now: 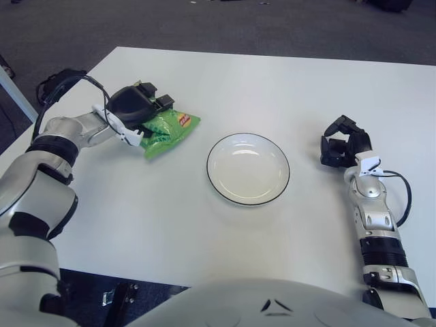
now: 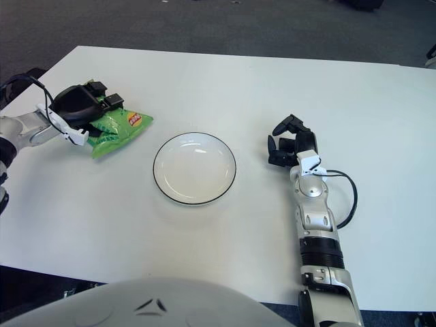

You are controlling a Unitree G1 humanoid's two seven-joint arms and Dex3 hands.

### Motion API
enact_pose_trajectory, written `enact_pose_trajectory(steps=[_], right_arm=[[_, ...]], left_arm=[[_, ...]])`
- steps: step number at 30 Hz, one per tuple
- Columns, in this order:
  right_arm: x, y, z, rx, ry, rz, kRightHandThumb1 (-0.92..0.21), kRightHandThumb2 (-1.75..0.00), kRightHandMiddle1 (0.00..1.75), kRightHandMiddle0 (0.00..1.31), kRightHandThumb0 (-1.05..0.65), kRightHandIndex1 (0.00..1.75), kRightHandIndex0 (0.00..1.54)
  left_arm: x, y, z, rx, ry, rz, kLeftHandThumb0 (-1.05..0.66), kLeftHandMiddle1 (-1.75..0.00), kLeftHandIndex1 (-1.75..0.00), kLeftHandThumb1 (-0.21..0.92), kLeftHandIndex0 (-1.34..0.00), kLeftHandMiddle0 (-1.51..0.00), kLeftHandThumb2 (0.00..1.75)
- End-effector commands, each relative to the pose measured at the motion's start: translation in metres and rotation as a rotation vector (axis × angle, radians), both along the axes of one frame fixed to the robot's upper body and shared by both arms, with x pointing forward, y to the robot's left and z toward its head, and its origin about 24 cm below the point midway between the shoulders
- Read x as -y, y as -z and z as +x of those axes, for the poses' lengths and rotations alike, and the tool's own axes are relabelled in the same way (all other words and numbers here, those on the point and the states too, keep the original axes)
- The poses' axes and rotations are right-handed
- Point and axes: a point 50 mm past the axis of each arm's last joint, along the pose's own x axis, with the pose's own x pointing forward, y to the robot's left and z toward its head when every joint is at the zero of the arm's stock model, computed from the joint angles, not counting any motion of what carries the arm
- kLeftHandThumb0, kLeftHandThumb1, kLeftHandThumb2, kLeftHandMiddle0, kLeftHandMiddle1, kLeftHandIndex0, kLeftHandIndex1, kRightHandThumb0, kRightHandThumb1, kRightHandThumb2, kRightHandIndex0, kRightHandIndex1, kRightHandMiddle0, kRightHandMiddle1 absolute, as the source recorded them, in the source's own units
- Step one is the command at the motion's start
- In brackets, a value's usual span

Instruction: Put the snack into the plate.

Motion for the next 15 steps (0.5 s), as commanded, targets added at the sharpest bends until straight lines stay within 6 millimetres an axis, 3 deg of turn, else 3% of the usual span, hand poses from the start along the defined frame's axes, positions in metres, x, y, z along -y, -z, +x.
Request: enact_pose_trajectory(steps=[1,9,13,15], right_arm=[[-0.003,0.045,-0.022,-0.196,0.025,0.056,-0.31,-1.33,1.75,0.62,-0.49,1.75,1.35],[-0.002,0.045,-0.021,-0.197,0.019,0.055,-0.31,-1.33,1.75,0.62,-0.48,1.75,1.35],[-0.002,0.046,-0.02,-0.198,0.018,0.053,-0.31,-1.33,1.75,0.62,-0.48,1.75,1.35],[-0.002,0.046,-0.019,-0.199,0.018,0.052,-0.31,-1.33,1.75,0.62,-0.49,1.75,1.35]], left_arm=[[0.004,-0.02,0.006,0.011,0.006,-0.056,0.0,-1.49,-1.75,-0.01,-0.65,-0.94,1.6],[0.027,-0.073,0.007,0.101,0.05,-0.228,0.0,-1.61,-1.75,0.01,-0.63,-0.88,1.62],[0.035,-0.084,0.004,0.153,0.049,-0.296,0.0,-1.7,-1.75,0.06,-0.59,-0.8,1.6],[0.036,-0.086,0.006,0.178,0.038,-0.35,0.0,-1.73,-1.75,0.03,-0.62,-0.81,1.65]])
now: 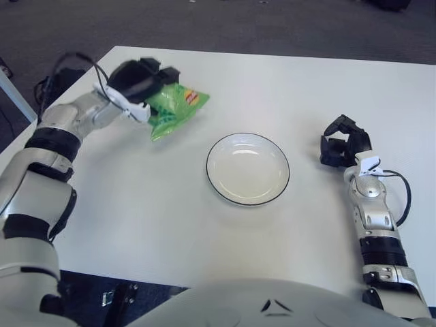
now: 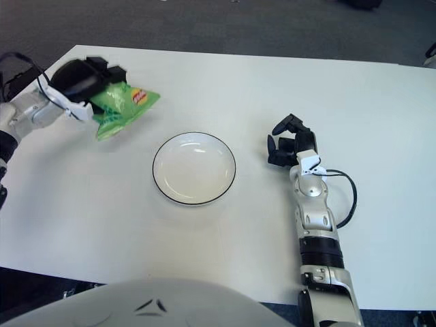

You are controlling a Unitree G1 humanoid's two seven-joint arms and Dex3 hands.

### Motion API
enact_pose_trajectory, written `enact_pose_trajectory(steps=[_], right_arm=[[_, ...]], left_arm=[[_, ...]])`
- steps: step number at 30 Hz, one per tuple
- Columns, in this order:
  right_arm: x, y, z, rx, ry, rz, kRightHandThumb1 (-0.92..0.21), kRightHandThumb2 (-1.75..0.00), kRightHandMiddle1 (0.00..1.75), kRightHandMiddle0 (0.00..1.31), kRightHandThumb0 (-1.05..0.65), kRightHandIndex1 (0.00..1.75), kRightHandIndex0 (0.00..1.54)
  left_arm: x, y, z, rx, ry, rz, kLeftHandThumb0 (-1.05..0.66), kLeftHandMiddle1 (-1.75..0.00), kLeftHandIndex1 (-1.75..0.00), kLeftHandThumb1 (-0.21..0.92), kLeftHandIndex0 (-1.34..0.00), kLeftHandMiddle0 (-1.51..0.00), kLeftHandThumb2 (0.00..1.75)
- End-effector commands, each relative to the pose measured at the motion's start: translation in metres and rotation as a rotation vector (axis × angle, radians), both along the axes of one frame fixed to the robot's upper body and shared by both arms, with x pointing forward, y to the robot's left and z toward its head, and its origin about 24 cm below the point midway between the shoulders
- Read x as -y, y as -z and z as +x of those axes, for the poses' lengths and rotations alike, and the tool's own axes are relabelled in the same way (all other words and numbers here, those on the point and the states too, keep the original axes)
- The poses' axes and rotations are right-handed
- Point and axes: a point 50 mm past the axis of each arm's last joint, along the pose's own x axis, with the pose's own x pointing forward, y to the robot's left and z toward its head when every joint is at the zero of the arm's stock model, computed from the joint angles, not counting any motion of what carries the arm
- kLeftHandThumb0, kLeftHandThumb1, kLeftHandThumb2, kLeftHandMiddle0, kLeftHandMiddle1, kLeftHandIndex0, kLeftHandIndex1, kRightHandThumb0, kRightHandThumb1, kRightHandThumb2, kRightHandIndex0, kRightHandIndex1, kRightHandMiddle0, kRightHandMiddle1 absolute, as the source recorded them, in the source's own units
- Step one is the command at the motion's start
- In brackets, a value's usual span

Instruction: Put the snack into the plate.

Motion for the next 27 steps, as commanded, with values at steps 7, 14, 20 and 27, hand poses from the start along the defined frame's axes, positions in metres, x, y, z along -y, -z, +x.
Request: enact_pose_trajectory(steps=[7,14,20,27], right_arm=[[-0.002,0.047,-0.021,-0.203,0.02,0.047,-0.3,-1.33,1.75,0.62,-0.49,1.75,1.35],[-0.004,0.045,-0.02,-0.197,0.01,0.047,-0.3,-1.33,1.75,0.63,-0.49,1.75,1.35],[-0.006,0.044,-0.019,-0.194,0.008,0.039,-0.3,-1.34,1.75,0.63,-0.49,1.75,1.34],[-0.008,0.044,-0.019,-0.192,0.008,0.043,-0.29,-1.34,1.75,0.63,-0.49,1.75,1.33]], left_arm=[[0.011,-0.016,-0.003,0.097,0.014,-0.203,0.0,-1.74,-1.75,-0.04,-0.67,-0.85,1.72],[0.037,-0.011,-0.014,0.111,0.149,-0.3,0.0,-1.75,-1.75,-0.06,-0.68,-0.87,1.74],[0.064,-0.011,-0.027,0.083,0.27,-0.337,0.0,-1.74,-1.75,-0.05,-0.67,-0.87,1.74],[0.068,-0.007,-0.037,0.019,0.367,-0.409,0.0,-1.72,-1.75,-0.03,-0.65,-0.87,1.71]])
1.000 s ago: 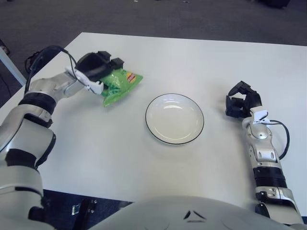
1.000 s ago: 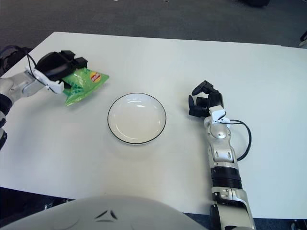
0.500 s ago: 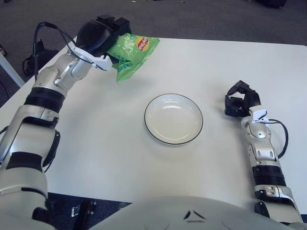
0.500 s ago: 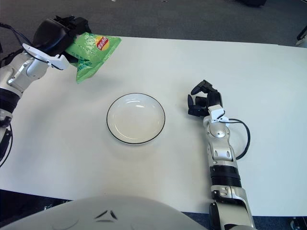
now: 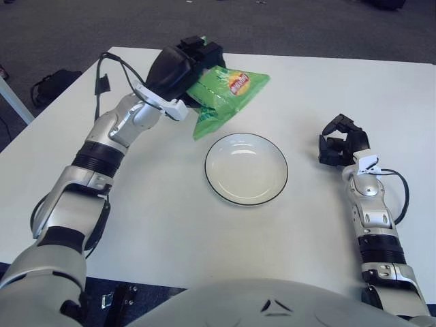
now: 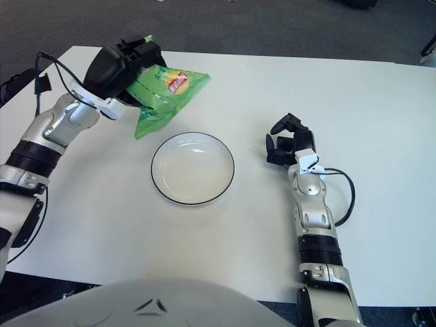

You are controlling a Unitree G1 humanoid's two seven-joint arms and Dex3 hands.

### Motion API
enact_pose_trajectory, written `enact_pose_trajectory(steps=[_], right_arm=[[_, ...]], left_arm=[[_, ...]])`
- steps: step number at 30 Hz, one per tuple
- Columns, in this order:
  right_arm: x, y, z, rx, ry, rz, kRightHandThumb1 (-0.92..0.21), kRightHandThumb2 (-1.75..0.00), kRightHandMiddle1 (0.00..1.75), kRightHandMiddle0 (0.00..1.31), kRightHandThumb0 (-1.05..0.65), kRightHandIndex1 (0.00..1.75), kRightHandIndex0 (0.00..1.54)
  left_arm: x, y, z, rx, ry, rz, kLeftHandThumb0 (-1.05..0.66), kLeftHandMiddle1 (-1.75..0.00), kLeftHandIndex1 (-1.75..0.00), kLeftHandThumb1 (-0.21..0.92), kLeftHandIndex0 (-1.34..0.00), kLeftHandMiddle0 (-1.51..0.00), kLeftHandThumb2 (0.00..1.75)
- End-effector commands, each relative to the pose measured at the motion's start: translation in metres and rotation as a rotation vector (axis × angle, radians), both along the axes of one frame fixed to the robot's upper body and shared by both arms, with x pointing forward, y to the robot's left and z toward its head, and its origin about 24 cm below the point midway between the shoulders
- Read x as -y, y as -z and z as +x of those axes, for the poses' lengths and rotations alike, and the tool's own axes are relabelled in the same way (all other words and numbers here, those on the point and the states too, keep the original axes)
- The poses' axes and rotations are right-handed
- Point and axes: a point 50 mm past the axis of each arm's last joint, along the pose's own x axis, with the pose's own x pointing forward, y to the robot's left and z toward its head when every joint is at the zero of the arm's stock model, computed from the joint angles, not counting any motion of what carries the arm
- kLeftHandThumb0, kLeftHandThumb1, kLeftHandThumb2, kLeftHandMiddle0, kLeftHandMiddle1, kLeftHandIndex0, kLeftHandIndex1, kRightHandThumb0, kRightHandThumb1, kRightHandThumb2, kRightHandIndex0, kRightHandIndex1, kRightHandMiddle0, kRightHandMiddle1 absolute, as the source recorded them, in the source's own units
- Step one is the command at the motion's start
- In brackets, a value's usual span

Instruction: Put the snack into the plate.

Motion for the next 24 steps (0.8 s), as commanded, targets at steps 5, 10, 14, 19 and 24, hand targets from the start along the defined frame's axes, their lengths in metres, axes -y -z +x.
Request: enact_pose_trajectory(steps=[5,10,14,19,24], right_arm=[[-0.007,0.043,-0.022,-0.191,0.016,0.053,-0.29,-1.34,1.75,0.63,-0.49,1.75,1.33],[-0.007,0.043,-0.022,-0.188,0.02,0.05,-0.29,-1.34,1.75,0.63,-0.49,1.75,1.33],[-0.008,0.043,-0.022,-0.186,0.02,0.051,-0.3,-1.33,1.75,0.63,-0.49,1.75,1.33],[-0.008,0.043,-0.022,-0.186,0.018,0.047,-0.31,-1.32,1.75,0.62,-0.48,1.75,1.33],[-0.008,0.042,-0.022,-0.184,0.01,0.037,-0.31,-1.32,1.75,0.62,-0.48,1.75,1.33]], left_arm=[[0.019,0.011,-0.023,-0.056,0.167,-0.05,0.0,-1.7,-1.75,-0.02,-0.63,-0.88,1.69],[0.023,0.014,-0.028,-0.101,0.235,-0.009,0.0,-1.69,-1.75,0.0,-0.62,-0.87,1.67],[0.028,0.018,-0.029,-0.12,0.278,0.026,0.0,-1.68,-1.75,0.01,-0.61,-0.86,1.65],[0.04,0.026,-0.029,-0.115,0.321,0.094,0.0,-1.68,-1.75,0.01,-0.61,-0.86,1.65],[0.054,0.038,-0.035,-0.128,0.355,0.138,0.0,-1.69,-1.75,0.02,-0.6,-0.85,1.64]])
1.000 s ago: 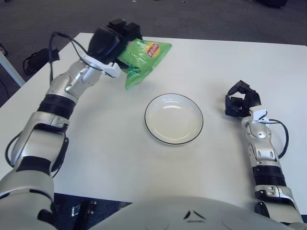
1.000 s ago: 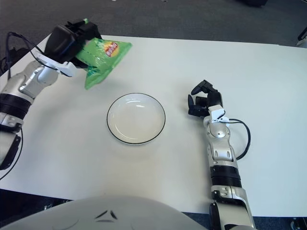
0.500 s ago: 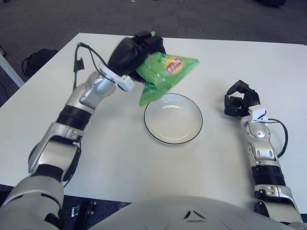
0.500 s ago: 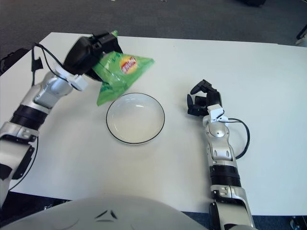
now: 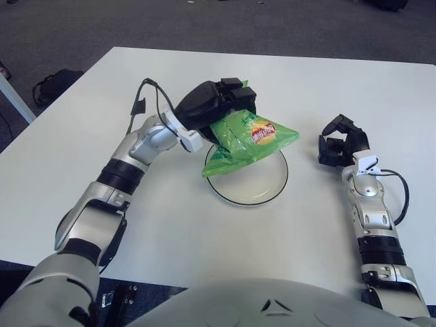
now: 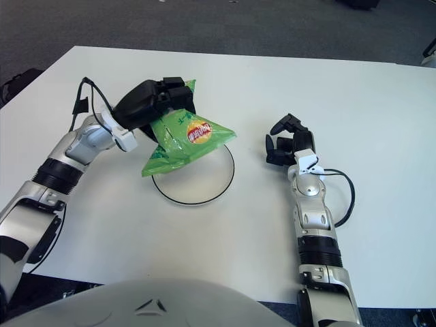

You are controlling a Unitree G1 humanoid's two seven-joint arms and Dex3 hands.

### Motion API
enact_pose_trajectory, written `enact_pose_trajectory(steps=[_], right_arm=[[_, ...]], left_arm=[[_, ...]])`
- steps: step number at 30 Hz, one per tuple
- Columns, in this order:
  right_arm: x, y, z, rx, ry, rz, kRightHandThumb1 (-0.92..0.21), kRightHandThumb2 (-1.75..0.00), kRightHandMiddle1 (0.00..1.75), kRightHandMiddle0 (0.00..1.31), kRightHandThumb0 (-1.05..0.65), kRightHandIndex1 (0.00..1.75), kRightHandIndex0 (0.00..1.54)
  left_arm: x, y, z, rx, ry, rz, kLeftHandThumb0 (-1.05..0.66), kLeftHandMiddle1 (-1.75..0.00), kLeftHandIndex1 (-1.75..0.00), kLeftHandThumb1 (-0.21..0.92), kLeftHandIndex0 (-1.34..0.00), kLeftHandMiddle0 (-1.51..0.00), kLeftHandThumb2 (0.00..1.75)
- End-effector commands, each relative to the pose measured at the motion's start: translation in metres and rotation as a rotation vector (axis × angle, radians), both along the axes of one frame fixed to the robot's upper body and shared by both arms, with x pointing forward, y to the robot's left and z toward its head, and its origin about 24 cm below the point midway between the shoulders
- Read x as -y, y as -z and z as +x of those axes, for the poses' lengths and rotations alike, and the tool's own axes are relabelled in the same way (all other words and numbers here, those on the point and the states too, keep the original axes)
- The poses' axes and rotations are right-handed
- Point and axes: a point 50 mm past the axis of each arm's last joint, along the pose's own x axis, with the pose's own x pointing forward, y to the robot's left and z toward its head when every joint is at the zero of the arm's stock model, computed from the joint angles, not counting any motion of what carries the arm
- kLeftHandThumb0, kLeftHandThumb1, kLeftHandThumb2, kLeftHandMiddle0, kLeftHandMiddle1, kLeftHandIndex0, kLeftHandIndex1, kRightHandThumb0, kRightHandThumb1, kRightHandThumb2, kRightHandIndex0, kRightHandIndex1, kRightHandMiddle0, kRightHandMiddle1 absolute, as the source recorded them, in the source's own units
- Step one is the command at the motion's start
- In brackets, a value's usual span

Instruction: Put the snack into the plate.

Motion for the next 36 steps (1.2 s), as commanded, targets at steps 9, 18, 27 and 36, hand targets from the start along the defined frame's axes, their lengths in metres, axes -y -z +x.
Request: enact_pose_trajectory(steps=[9,18,27,36], right_arm=[[-0.008,0.042,-0.02,-0.182,-0.007,0.021,-0.31,-1.32,1.75,0.62,-0.48,1.75,1.33],[-0.011,0.041,-0.02,-0.196,-0.01,0.003,-0.3,-1.34,1.75,0.63,-0.49,1.75,1.33],[-0.014,0.039,-0.02,-0.202,-0.01,-0.012,-0.28,-1.36,1.75,0.65,-0.5,1.75,1.34],[-0.016,0.039,-0.02,-0.206,-0.014,-0.011,-0.28,-1.36,1.75,0.65,-0.5,1.75,1.33]], left_arm=[[0.015,0.015,-0.007,0.006,0.038,0.112,0.0,-1.69,-1.75,0.03,-0.6,-0.85,1.63],[0.024,0.031,-0.015,0.099,0.024,0.126,0.0,-1.69,-1.75,0.04,-0.59,-0.84,1.62],[0.026,0.046,-0.019,0.17,0.019,0.155,0.0,-1.68,-1.75,0.06,-0.57,-0.83,1.6],[0.022,0.048,-0.016,0.114,0.113,0.377,-0.19,-1.44,-1.5,0.67,-0.15,-0.22,0.84]])
